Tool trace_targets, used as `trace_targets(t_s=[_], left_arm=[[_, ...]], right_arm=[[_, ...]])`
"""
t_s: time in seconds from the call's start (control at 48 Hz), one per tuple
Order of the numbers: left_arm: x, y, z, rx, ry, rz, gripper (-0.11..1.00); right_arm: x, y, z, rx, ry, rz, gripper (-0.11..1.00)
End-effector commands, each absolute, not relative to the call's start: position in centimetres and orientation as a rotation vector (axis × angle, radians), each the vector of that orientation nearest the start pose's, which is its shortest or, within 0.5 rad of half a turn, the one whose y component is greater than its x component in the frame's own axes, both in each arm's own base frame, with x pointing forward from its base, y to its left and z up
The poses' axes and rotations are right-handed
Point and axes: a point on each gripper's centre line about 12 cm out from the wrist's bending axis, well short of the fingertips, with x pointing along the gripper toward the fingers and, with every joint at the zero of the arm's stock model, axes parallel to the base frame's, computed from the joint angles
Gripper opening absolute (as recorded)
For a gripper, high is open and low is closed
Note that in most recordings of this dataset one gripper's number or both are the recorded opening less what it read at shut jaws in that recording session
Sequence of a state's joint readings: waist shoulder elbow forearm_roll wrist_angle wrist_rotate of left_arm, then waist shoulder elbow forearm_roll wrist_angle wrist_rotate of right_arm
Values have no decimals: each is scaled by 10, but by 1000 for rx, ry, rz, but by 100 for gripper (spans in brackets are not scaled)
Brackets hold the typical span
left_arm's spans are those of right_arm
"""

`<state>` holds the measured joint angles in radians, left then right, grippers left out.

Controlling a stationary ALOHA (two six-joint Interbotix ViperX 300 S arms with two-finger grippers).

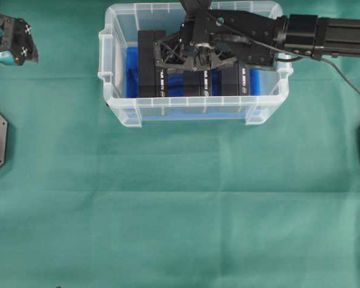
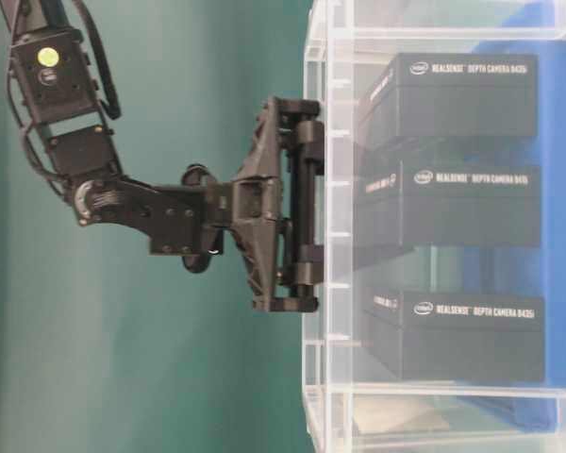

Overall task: Take out the box from the case.
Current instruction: 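Lower the right gripper around the middle black boxes and close, then lift the gripped black boxes straight up out of the bin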

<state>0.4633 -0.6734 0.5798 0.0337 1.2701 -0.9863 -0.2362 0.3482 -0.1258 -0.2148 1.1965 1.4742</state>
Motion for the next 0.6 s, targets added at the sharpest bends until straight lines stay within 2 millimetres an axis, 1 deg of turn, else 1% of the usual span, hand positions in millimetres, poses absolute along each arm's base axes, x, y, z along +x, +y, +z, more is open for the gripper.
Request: trace_targets(t_s=[0.0, 0.229, 0.417, 0.583], left_arm=[[182, 96, 325, -1091, 844, 979, 95], [183, 97, 324, -1090, 847, 980, 95], [183, 97, 325, -1090, 846, 979, 95], [182, 96, 324, -1090, 846, 979, 95]], right_arm=[[450, -128, 254, 1173, 843, -1222, 67], [449, -126, 286, 1180, 827, -1223, 67], [447, -126, 322, 1194, 793, -1210, 67], [441, -125, 349, 1194, 798, -1224, 67]])
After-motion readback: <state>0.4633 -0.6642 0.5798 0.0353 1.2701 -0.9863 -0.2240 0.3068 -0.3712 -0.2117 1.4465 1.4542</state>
